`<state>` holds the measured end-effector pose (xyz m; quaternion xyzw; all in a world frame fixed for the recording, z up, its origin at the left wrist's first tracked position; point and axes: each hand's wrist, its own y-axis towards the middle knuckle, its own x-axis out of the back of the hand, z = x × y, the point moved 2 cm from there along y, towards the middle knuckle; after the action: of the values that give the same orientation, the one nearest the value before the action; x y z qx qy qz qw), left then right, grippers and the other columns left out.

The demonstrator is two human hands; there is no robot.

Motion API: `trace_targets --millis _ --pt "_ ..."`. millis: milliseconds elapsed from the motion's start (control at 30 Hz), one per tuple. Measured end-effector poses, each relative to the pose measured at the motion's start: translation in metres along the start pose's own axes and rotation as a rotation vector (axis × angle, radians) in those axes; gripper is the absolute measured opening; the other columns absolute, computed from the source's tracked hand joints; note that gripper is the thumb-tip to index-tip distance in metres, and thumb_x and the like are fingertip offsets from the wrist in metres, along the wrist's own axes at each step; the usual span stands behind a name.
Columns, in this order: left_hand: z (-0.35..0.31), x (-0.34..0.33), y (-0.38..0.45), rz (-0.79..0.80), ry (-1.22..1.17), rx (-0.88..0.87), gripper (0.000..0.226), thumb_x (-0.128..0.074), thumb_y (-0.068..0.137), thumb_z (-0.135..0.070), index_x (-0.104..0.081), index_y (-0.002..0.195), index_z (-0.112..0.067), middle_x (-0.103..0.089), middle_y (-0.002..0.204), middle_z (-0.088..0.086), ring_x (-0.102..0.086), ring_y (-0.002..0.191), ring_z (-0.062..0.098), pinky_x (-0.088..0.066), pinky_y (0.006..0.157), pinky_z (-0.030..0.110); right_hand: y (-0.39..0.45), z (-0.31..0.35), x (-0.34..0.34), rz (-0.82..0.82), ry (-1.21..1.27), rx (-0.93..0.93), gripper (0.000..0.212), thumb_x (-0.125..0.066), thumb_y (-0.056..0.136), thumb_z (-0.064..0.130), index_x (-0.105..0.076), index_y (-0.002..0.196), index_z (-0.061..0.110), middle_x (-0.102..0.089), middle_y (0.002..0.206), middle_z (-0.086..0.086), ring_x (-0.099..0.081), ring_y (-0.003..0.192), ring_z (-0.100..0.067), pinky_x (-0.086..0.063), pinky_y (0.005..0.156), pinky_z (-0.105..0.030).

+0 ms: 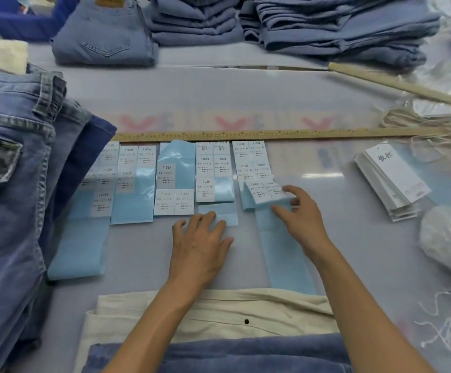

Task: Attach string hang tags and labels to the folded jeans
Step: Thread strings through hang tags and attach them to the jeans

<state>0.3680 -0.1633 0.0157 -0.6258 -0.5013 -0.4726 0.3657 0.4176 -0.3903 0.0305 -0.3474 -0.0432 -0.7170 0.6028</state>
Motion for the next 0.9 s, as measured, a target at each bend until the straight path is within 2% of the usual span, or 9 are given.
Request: trace_targets --millis 67,200,267,333,400,467,600,800,900 --pt "-0.008 0.005 0.002 -0.054 -0.063 0.042 0.031 -0.062 0.096 -0.043 -0.069 0.118 -0.023 -0.063 0.132 0.004 -0.060 0.118 0.028 -0.042 0.095 0.049 -0.004 -0.009 0.001 -0.018 0.297 -0.103 0.033 -0.073 0.090 0.016 -0.060 0.118 0.029 -0.073 0.106 -0.002 -0.071 0.082 -0.010 -0.053 0.060 -0.017" --pt "-0.039 0.019 0.032 -0.259 -0.190 -0.071 0.024 -0.073 0.092 -0.020 -0.072 0.116 -0.015 -0.068 0.121 0.008 -0.064 0.111 0.031 -0.047 0.087 0.046 -0.007 -0.009 0.001 -0.012 0.439 -0.145 0.016 -0.071 0.090 0.008 -0.072 0.104 0.016 -0.079 0.092 -0.004 -0.076 0.082 -0.019 -0.062 0.072 -0.034" --pt "-0.054 0.021 0.058 -0.209 -0.150 -0.178 0.024 -0.068 0.094 -0.021 -0.071 0.118 -0.016 -0.067 0.123 0.006 -0.061 0.114 0.031 -0.043 0.090 0.044 -0.007 -0.005 -0.001 0.005 0.443 -0.084 0.012 -0.068 0.091 0.007 -0.075 0.095 0.015 -0.079 0.087 -0.001 -0.074 0.080 -0.015 -0.060 0.074 -0.032" --pt "-0.066 0.016 0.082 -0.083 -0.136 -0.225 0.028 -0.059 0.099 -0.030 -0.066 0.124 -0.018 -0.063 0.127 0.002 -0.057 0.116 0.029 -0.040 0.090 0.041 -0.006 -0.003 -0.002 0.011 0.380 -0.031 0.010 -0.068 0.092 0.011 -0.076 0.090 0.016 -0.074 0.081 0.001 -0.064 0.076 -0.009 -0.051 0.072 -0.026" --pt "-0.069 0.007 0.101 0.025 -0.132 -0.222 0.035 -0.054 0.101 -0.036 -0.060 0.132 -0.020 -0.059 0.132 0.000 -0.052 0.118 0.026 -0.041 0.091 0.039 -0.005 -0.002 -0.004 0.021 0.360 -0.031 0.011 -0.066 0.094 0.017 -0.075 0.086 0.014 -0.069 0.080 -0.004 -0.056 0.076 -0.009 -0.044 0.071 -0.026" --pt "-0.065 0.003 0.113 0.090 -0.224 -0.184 0.038 -0.059 0.099 -0.037 -0.060 0.134 -0.021 -0.060 0.134 -0.002 -0.052 0.120 0.023 -0.041 0.096 0.038 -0.003 0.000 -0.003 0.011 0.409 -0.063 0.017 -0.063 0.095 0.020 -0.075 0.086 0.012 -0.071 0.083 -0.006 -0.057 0.079 -0.009 -0.044 0.074 -0.027" --pt "-0.054 0.001 0.122 0.135 -0.443 -0.086 0.034 -0.075 0.088 -0.031 -0.071 0.121 -0.022 -0.070 0.118 -0.005 -0.060 0.108 0.017 -0.045 0.093 0.032 0.004 -0.002 -0.002 -0.055 0.381 -0.038 0.013 -0.060 0.099 0.019 -0.072 0.093 0.018 -0.073 0.087 0.002 -0.062 0.079 -0.006 -0.049 0.069 -0.015" --pt "-0.056 0.003 0.119 0.145 -0.496 -0.140 0.020 -0.071 0.093 -0.035 -0.077 0.102 -0.017 -0.073 0.099 -0.001 -0.064 0.092 0.018 -0.052 0.083 0.041 0.007 -0.004 -0.003 -0.022 0.392 0.014 0.013 -0.063 0.098 0.014 -0.074 0.091 0.018 -0.074 0.084 0.008 -0.065 0.078 0.002 -0.050 0.071 -0.013" --pt "-0.058 0.007 0.119 0.115 -0.433 -0.116 0.014 -0.071 0.090 -0.039 -0.076 0.094 -0.026 -0.073 0.092 -0.013 -0.067 0.087 0.008 -0.053 0.074 0.032 0.006 -0.002 -0.004 -0.042 0.346 0.046 0.013 -0.060 0.099 0.013 -0.073 0.097 0.014 -0.074 0.091 0.003 -0.067 0.084 -0.003 -0.053 0.078 -0.017"
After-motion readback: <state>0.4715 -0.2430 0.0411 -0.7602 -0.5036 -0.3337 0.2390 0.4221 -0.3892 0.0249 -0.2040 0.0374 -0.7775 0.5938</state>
